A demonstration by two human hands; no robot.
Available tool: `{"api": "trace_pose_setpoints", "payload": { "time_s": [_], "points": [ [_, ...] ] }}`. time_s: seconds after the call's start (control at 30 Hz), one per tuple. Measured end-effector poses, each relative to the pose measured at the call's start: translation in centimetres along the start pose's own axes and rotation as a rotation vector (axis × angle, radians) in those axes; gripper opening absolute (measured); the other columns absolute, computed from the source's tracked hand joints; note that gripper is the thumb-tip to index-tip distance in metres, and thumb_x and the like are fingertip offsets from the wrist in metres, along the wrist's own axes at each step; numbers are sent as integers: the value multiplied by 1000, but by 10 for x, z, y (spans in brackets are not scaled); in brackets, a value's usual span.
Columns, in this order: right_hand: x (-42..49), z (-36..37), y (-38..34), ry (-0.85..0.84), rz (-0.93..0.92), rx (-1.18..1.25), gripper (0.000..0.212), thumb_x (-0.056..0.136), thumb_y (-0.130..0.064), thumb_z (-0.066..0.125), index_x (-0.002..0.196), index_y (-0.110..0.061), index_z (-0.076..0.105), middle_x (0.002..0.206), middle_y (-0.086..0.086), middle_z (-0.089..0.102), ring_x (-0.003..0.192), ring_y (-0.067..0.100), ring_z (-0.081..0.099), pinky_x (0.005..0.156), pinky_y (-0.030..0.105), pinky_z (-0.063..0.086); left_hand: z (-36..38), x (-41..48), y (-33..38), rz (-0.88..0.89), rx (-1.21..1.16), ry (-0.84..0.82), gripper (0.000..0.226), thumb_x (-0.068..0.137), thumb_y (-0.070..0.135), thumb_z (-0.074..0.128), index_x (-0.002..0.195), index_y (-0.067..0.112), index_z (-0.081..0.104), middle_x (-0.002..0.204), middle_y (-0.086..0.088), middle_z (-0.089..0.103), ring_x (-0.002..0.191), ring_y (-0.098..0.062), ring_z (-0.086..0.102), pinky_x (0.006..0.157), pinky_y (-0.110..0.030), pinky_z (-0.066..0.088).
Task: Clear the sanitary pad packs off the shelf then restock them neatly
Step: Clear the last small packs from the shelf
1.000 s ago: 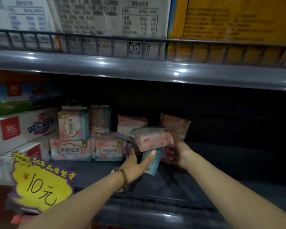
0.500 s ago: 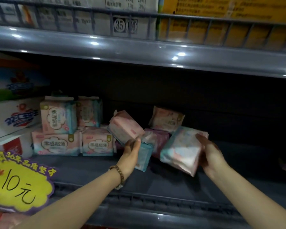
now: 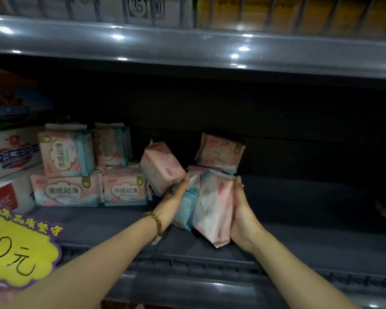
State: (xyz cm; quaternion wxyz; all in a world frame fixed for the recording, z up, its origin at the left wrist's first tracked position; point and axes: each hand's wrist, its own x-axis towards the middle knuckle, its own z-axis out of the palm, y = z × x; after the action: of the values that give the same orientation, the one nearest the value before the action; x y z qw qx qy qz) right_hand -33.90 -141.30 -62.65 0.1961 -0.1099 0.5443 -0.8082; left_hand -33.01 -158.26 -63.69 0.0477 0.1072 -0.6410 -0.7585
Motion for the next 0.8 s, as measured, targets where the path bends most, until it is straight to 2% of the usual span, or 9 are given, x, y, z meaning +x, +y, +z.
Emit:
{"api": "trace_pose_setpoints", "payload": {
  "time_s": [0.07,0.2,0.33,0.43,0.5,0.57,0.63,0.7,0.8],
  "points": [
    [-13,2,-12,-39,21,-67,75,80,-73,32,122,-20,63,114,10,70,107,24,66,96,40,49,5,-18,8,-14,66,-47,126,33,94,59,139,30,41,139,2,50,127,-19,48,112,-42,33],
    [-39,-4,-36,-65,104,-224,67,66,-66,56,111,-18,69,106,12,72,100,28,69,91,42,53,7,-55,17,-66,185,-142,81,49,85,39,109,34,57,105,-3,67,98,-26,65,89,-43,53],
    [-54,-9,-44,-43,146,-251,66,62,-66,62,103,-15,72,102,14,73,93,29,70,87,43,53,-5,-76,21,-63,309,-188,92,58,85,30,136,36,41,130,-6,55,104,-26,64,73,-37,58],
    [-62,0,-44,-42,146,-228,61,66,-59,63,106,-14,69,94,11,74,81,25,72,73,37,58,-15,-77,20,187,695,-110,61,89,63,28,144,36,32,147,8,38,131,-15,42,100,-24,38],
    [-61,6,-47,-9,46,-230,65,69,-53,65,121,-15,60,97,10,72,80,21,71,66,32,58,-23,-78,22,295,863,-78,50,100,45,24,144,25,36,147,6,40,132,-10,38,102,-15,25],
    [-59,15,-54,82,-139,-392,60,74,-46,69,126,-20,52,105,5,69,78,14,69,61,24,56,-29,-77,26,232,898,-42,48,102,39,23,137,16,47,141,-2,48,127,-14,44,96,-15,28],
    [-55,27,-60,137,-329,-689,61,78,-38,74,130,-30,44,111,-7,60,82,3,62,59,11,50,-35,-76,30,143,809,43,55,100,48,22,120,12,58,125,-7,58,114,-20,53,91,-21,34],
    [-46,40,-55,76,-449,-920,76,73,-40,79,137,-35,38,116,-15,50,95,-2,55,70,5,48,-38,-72,33,30,491,58,66,93,62,21,112,13,62,115,-7,63,106,-23,58,96,-31,43],
    [-28,59,-26,-108,-439,-1313,89,65,-62,76,141,-38,36,139,-8,45,125,12,45,104,32,42,-39,-72,36,-75,82,-2,79,87,71,20,110,10,65,101,-14,71,94,-27,67,86,-39,54]
  ]
}}
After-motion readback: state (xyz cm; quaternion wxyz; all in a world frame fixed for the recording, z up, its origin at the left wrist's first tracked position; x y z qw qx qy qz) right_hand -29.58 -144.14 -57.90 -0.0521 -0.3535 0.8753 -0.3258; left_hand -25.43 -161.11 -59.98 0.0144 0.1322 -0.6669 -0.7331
